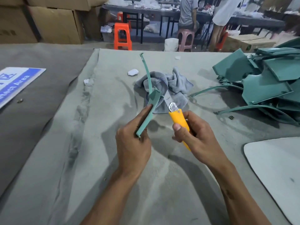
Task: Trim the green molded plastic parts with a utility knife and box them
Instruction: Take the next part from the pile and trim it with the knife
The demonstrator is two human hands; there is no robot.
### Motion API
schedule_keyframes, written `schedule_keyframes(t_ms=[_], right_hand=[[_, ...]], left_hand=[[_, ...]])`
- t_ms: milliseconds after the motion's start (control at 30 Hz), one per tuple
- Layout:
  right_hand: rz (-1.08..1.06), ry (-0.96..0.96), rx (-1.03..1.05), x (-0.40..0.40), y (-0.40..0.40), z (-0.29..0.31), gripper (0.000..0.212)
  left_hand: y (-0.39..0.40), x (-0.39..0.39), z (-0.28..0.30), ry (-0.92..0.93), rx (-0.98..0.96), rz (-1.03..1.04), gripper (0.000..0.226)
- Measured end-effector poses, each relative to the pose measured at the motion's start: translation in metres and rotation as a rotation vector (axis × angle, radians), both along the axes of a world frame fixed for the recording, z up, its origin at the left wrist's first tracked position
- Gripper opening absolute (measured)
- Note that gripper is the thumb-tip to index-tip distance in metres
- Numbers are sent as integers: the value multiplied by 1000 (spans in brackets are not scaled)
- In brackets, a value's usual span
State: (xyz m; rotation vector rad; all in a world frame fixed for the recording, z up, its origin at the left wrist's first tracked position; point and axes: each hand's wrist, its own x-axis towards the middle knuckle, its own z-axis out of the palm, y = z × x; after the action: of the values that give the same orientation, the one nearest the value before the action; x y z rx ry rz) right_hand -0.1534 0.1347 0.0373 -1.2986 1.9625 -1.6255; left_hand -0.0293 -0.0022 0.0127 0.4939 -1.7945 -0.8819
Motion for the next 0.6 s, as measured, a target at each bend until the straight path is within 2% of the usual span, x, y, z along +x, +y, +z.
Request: schedule_keyframes(t_ms=[67, 167, 233, 367, 500, 600], right_hand=[[-15, -45, -13, 6, -3, 1, 37], [-31, 3, -125, 12, -4, 6, 31], [39, -41, -151, 11, -2, 9, 30], [227, -124, -72, 4, 2, 7, 40], [303, -313, -164, 5, 0, 5, 45], [283, -346, -171, 7, -2, 3, 40]], left_hand=[[0, -1, -1, 9, 19, -2, 56], [-1, -2, -3, 12, 30, -10, 58], [-1, -3, -3, 19, 22, -18, 61], [-2, -4, -2, 55, 55, -30, 64], [0, -5, -4, 79, 130, -51, 42], [3, -7, -6, 67, 278, -22, 27]])
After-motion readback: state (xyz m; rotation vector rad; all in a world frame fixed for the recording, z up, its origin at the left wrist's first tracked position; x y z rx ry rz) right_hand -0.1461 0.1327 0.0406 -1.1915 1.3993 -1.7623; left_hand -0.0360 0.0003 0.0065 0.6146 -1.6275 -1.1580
